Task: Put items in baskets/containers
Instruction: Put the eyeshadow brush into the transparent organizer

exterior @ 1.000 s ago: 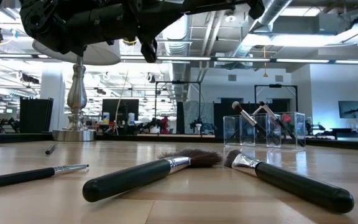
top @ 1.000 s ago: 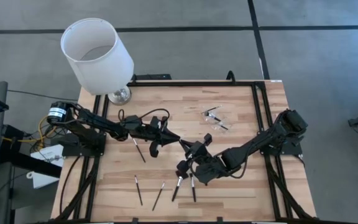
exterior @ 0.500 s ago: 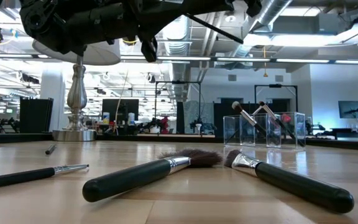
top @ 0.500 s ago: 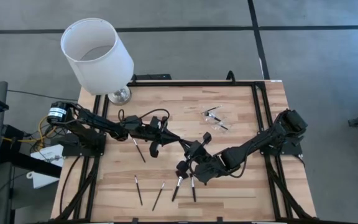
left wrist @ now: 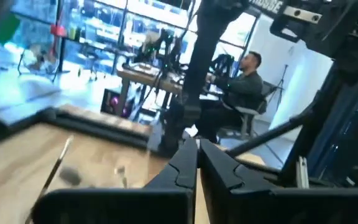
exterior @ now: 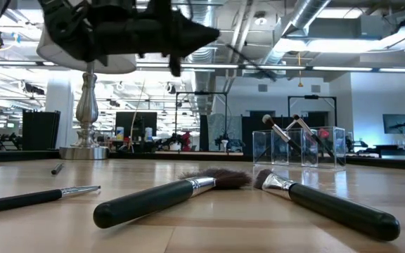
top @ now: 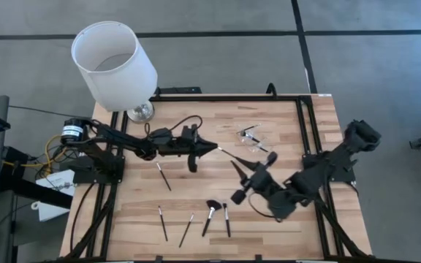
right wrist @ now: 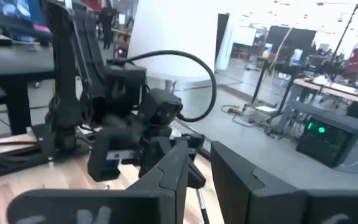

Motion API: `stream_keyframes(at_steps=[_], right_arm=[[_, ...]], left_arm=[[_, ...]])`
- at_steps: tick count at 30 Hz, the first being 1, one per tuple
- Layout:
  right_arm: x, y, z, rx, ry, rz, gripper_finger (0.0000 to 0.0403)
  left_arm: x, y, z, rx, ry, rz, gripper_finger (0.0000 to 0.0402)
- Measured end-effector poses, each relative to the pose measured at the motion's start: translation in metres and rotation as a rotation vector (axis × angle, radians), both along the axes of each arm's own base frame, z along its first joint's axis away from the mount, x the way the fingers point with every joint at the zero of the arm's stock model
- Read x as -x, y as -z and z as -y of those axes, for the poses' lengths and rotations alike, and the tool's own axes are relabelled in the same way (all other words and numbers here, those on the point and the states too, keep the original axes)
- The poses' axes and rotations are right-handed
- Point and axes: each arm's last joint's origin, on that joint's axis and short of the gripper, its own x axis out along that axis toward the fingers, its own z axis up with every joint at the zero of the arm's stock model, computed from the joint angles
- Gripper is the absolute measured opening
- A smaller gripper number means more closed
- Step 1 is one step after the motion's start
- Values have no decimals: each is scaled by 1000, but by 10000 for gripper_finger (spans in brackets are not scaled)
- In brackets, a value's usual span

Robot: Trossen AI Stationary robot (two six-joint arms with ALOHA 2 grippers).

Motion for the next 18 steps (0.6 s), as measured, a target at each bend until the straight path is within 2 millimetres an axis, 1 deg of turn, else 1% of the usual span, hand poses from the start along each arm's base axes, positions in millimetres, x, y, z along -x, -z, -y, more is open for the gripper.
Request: stream_keyframes(at_steps=[4, 6, 9, 10, 13, 18], right_arm=[[18, -13, -5, -7, -35, 14, 63], [22, -13, -9, -3, -54, 8, 63], [26, -12, -14, 4, -76, -1, 63], [28, -11, -16, 5, -84, -7, 63], [28, -2, -21, -4, -93, -17, 63], [30, 11, -26, 7, -121, -70, 63]], left_arm=[[-26, -5, -1, -53, -4, 9, 9], [-41, -5, -2, -87, -7, -18, 9], [-59, 1, -4, -148, -27, -57, 9], [-63, 3, -5, -156, -44, -60, 9], [-72, -1, -10, -200, -113, -45, 9], [-77, -2, -24, -229, -174, -59, 9]])
